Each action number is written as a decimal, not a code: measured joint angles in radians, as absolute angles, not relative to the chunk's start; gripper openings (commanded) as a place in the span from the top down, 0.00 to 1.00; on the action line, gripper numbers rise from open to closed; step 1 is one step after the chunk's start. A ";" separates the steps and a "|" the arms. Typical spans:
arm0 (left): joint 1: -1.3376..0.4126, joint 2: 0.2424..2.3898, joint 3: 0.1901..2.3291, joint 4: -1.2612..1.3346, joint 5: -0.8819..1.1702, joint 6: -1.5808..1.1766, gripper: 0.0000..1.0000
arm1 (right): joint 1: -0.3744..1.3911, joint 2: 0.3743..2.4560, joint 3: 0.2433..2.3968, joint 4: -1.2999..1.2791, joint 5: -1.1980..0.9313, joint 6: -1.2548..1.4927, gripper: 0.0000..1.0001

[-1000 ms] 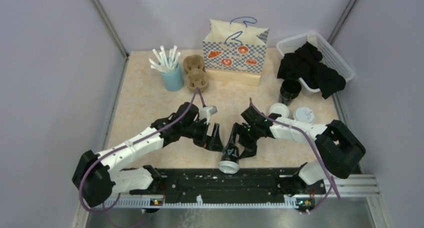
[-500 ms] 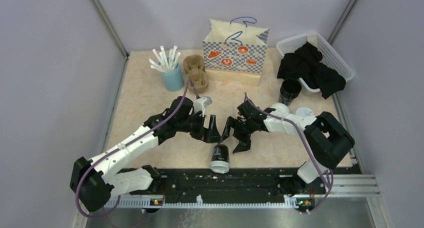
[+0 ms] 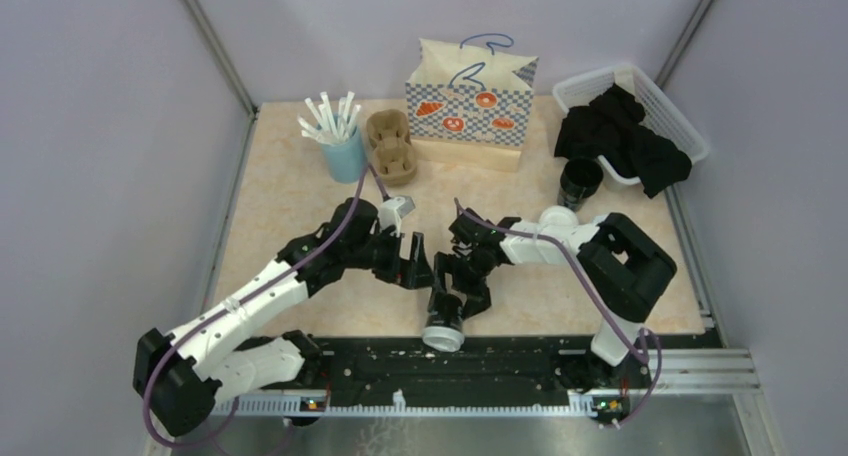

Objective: Pack the takeout coffee
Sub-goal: Pick up the coffee cup from the center of the board, then place the coffee cup at the center of the board, then pick up the cup tray from the cup tray.

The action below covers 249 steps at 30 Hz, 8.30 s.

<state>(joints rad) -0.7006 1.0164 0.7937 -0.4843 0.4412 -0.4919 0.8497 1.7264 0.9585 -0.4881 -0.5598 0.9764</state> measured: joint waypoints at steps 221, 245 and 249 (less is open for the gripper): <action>0.006 1.076 1.225 -0.998 0.381 -0.371 0.03 | 0.808 2.219 2.075 -0.506 0.109 0.229 0.40; 0.006 0.962 1.226 -1.137 0.359 -0.299 0.01 | 0.794 2.523 2.299 -0.299 0.108 0.340 0.74; 0.006 0.962 1.226 -1.137 0.359 -0.291 0.01 | 0.794 2.532 2.307 -0.297 0.108 0.346 0.57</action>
<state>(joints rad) 0.0055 0.9619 1.2259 -1.1370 0.3592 -0.2909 0.7940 2.5317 2.3066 -0.2974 0.1078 0.3462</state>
